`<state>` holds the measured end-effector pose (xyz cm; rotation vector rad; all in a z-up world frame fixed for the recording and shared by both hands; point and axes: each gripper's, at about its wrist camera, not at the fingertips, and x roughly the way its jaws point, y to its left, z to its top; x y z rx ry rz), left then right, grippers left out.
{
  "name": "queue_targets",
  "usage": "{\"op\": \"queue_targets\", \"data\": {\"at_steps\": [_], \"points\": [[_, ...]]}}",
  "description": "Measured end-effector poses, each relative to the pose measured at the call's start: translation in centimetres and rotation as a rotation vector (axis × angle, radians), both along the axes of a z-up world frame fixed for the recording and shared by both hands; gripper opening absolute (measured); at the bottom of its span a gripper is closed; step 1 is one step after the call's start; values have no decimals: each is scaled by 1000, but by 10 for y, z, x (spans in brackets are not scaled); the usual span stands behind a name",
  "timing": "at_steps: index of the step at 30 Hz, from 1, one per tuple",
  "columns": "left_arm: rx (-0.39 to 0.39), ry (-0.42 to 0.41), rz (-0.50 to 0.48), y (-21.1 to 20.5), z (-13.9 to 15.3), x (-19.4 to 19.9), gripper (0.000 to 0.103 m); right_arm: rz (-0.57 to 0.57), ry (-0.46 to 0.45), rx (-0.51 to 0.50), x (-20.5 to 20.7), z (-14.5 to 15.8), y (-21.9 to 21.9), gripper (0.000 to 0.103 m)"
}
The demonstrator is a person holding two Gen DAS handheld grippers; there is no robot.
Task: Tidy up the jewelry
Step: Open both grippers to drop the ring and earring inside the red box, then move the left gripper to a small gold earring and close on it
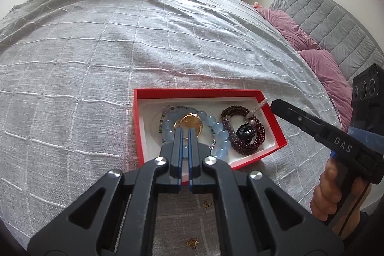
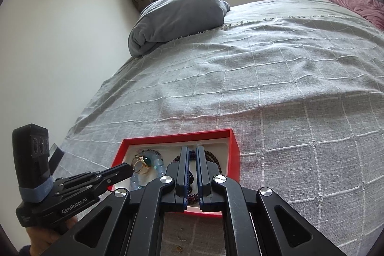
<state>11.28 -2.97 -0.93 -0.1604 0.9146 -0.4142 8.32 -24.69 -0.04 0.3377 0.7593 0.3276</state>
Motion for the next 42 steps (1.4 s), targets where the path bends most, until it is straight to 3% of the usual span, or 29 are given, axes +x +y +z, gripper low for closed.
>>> {"op": "queue_targets", "data": {"at_steps": [15,21,26,33,42], "points": [[-37,2,35,30,10,-14,5,-6,20,51,-10,8,-8,7],[-31,4,34,39,11,-21,6,-16,28,55,-20,12,-12,13],[-27,19,22,40,9,-29,19,-20,55,54,-29,8,-14,18],[22,58,5,35,-1,-35,19,-28,89,32,-37,3,-11,27],[32,105,-54,26,-9,-50,20,-8,153,-2,-49,-11,-4,29]]}}
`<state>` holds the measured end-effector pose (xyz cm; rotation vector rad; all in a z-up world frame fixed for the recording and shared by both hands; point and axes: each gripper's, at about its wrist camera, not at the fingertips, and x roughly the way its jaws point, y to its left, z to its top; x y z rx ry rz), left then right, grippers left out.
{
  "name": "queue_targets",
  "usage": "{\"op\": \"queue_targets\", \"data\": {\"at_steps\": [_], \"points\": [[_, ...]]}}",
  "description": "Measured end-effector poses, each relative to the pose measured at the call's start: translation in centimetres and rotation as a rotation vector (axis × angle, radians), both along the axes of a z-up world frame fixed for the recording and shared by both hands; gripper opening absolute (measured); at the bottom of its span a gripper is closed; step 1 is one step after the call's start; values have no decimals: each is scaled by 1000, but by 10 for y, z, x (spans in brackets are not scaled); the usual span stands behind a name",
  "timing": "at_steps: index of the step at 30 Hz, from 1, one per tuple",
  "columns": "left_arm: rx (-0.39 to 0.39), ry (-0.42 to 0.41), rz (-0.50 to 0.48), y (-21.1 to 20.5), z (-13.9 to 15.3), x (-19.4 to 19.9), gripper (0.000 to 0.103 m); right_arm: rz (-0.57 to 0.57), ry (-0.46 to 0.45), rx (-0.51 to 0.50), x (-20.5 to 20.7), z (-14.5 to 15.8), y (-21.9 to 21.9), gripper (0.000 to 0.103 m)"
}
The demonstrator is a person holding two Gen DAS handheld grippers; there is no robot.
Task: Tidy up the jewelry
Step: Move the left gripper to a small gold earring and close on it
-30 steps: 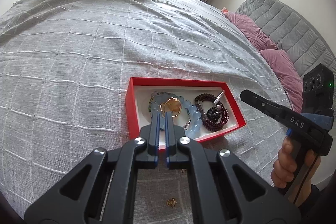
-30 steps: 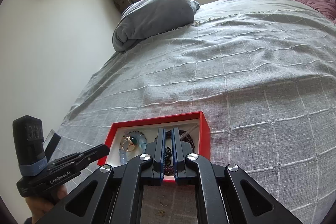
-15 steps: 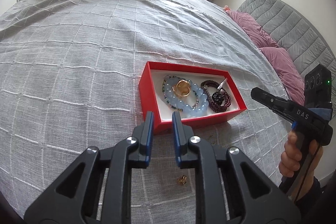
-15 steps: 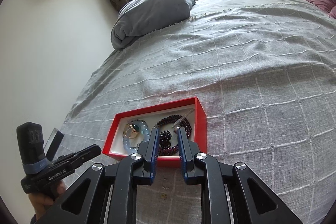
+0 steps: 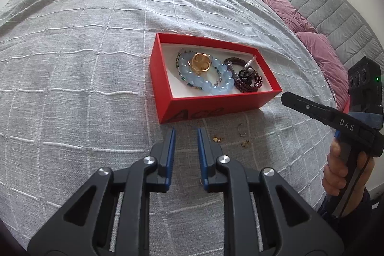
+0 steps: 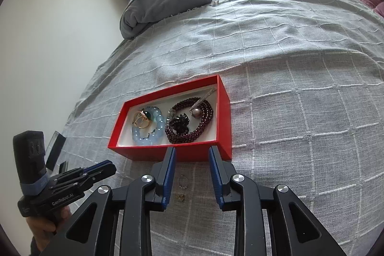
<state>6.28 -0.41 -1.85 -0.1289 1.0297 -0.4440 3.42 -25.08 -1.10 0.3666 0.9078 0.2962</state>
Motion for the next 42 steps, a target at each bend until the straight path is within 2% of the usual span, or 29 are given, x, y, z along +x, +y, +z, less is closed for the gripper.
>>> {"op": "queue_targets", "data": {"at_steps": [9,22,30,35,42], "points": [[18,43,-80,-11,-11,-14,26,9,54,-23,-2,-13,4,29],[34,58,-141,-15,-14,-25,27,21,96,-50,3,-27,11,30],[126,62,-216,-33,-24,-35,29,41,111,-70,4,-33,18,30],[185,48,-226,-40,-28,-36,30,46,120,-76,4,-36,19,30],[193,36,-205,-43,-29,-29,30,61,124,-85,3,-38,24,30]]}}
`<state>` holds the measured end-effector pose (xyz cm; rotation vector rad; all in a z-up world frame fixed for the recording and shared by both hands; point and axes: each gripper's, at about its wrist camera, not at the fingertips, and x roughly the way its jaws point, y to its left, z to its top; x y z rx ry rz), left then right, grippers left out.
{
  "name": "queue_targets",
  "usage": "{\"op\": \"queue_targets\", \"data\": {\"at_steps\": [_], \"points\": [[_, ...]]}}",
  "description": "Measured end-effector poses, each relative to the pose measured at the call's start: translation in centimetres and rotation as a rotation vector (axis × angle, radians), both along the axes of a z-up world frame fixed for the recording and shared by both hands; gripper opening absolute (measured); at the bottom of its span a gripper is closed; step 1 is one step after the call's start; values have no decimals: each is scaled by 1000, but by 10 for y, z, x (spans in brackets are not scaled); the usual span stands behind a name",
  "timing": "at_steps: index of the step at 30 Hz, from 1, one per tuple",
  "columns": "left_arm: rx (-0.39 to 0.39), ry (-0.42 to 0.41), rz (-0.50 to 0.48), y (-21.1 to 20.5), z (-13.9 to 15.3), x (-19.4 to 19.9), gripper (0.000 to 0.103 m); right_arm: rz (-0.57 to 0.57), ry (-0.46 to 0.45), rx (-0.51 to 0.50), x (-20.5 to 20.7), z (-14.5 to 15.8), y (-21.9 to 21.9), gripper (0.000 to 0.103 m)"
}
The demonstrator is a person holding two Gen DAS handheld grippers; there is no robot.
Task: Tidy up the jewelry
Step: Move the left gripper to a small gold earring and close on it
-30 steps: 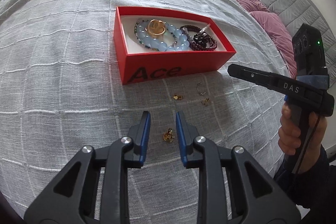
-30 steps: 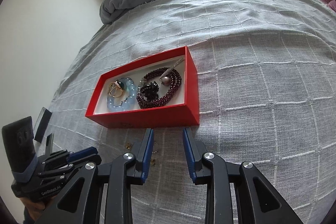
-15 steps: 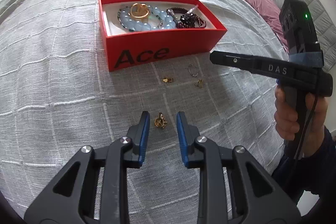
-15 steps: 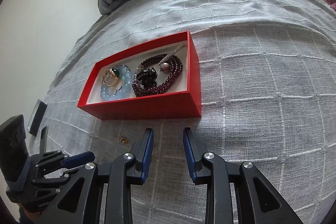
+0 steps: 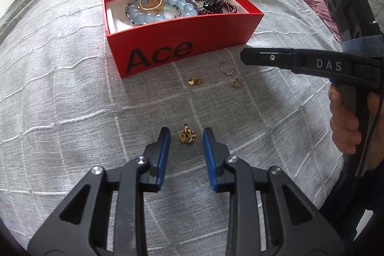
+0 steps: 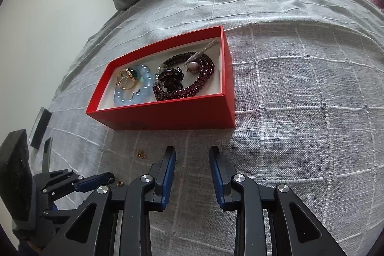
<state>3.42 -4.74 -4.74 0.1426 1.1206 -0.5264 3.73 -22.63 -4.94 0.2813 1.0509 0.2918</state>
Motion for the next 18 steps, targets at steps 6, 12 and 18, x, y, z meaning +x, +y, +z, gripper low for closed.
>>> {"op": "queue_targets", "data": {"at_steps": [6,12,18], "points": [[14,-15,-6,-14,-3,4,30,4,9,-8,1,-5,4,30],[43,-34,-21,-22,-5,1,30,7,11,-11,1,-7,7,30],[64,-54,-26,-29,-6,2,16,24,6,-27,0,-8,12,30]]}}
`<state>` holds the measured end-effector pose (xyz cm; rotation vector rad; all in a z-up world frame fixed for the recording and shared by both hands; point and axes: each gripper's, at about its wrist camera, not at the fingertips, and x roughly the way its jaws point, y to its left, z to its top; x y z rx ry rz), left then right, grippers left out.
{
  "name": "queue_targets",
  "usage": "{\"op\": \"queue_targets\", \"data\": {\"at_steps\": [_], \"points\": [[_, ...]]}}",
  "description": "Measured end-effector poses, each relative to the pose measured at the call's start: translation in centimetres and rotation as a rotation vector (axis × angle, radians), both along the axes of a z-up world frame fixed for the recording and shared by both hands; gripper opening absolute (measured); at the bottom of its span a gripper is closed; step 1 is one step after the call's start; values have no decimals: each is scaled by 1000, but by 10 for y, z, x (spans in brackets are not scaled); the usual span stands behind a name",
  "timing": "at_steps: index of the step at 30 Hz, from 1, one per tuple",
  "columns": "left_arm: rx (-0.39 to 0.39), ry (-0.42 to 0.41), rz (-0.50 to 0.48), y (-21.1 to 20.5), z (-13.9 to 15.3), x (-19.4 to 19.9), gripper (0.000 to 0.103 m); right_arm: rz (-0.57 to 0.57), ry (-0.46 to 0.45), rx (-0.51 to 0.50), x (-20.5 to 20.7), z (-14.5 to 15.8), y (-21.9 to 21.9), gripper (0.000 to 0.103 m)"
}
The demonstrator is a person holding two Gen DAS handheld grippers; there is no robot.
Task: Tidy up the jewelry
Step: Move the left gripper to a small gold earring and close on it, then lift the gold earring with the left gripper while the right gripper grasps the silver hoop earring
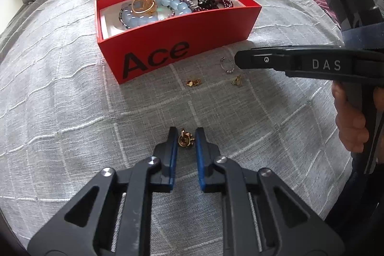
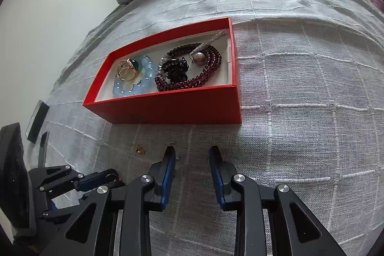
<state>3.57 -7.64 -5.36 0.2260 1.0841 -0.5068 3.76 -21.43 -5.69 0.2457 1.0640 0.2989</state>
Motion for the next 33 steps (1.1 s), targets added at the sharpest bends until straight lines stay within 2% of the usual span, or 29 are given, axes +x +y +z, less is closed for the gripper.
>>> {"op": "queue_targets", "data": {"at_steps": [4,6,11,23,25,26,27,29,33], "points": [[-9,0,15,3,1,2,16,28,-5,-22,0,-1,6,31],[-13,-1,21,11,2,3,16,50,-24,-51,-1,-2,13,36],[-20,-11,35,17,6,2,16,124,-76,-122,-6,-2,34,36],[-24,-14,49,22,10,-3,16,159,-159,-237,-5,-8,55,35],[-25,-17,50,22,11,-3,16,162,-168,-249,-3,-8,55,34],[-26,-17,50,23,11,-2,16,163,-173,-254,-4,-8,57,30],[-27,-18,51,23,11,-3,16,169,-176,-252,-5,-8,59,21],[-28,-19,49,24,12,-3,16,183,-177,-249,-6,-8,61,16],[-29,-20,49,25,13,-2,16,188,-185,-267,-9,-9,63,15]]}}
